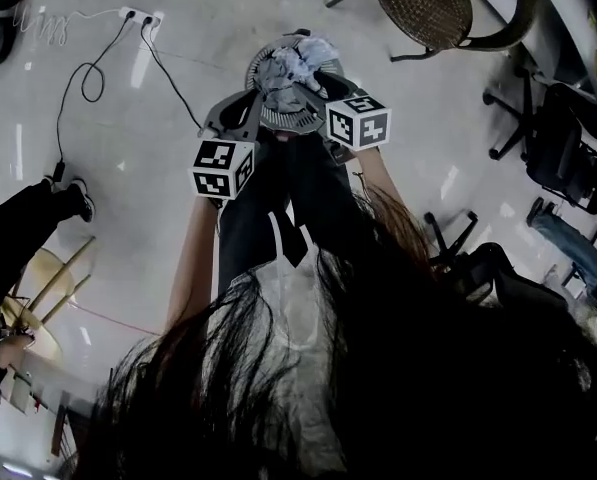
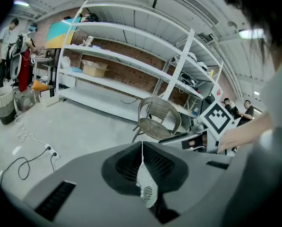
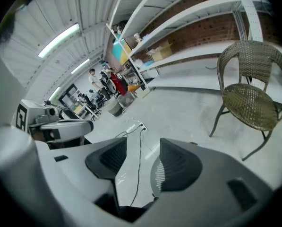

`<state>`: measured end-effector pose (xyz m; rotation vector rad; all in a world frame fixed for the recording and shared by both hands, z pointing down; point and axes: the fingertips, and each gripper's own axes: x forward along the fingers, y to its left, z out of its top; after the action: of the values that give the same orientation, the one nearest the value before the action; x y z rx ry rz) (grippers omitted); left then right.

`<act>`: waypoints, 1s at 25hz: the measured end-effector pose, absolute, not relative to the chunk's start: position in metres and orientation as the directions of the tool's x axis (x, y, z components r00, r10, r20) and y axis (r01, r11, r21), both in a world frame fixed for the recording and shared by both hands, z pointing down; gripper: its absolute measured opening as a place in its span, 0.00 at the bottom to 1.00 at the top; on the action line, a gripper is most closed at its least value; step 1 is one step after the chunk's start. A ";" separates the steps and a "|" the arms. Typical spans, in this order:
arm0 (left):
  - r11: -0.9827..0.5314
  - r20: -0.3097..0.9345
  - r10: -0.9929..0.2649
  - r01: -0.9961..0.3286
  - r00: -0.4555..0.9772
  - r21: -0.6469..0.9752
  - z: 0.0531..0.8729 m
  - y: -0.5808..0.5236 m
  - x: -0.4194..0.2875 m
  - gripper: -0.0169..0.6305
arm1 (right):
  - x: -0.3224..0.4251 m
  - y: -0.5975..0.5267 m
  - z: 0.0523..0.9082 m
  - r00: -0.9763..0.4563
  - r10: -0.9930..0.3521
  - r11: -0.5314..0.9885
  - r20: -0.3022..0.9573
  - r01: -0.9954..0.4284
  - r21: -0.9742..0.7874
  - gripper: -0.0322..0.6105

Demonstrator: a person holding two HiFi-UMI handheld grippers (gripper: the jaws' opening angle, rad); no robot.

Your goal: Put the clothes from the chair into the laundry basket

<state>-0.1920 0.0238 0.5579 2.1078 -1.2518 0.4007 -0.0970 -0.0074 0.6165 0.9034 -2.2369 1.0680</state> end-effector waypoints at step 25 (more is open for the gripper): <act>-0.374 0.407 -0.755 -0.847 0.514 0.377 0.415 0.086 -0.168 0.06 | -0.073 0.051 0.400 -0.700 -0.569 0.503 0.431 -0.711 -0.492 0.19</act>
<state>-0.1676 0.0855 0.4148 2.2144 -1.3039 0.2235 -0.0732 0.0515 0.3996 1.0955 -2.5323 0.9775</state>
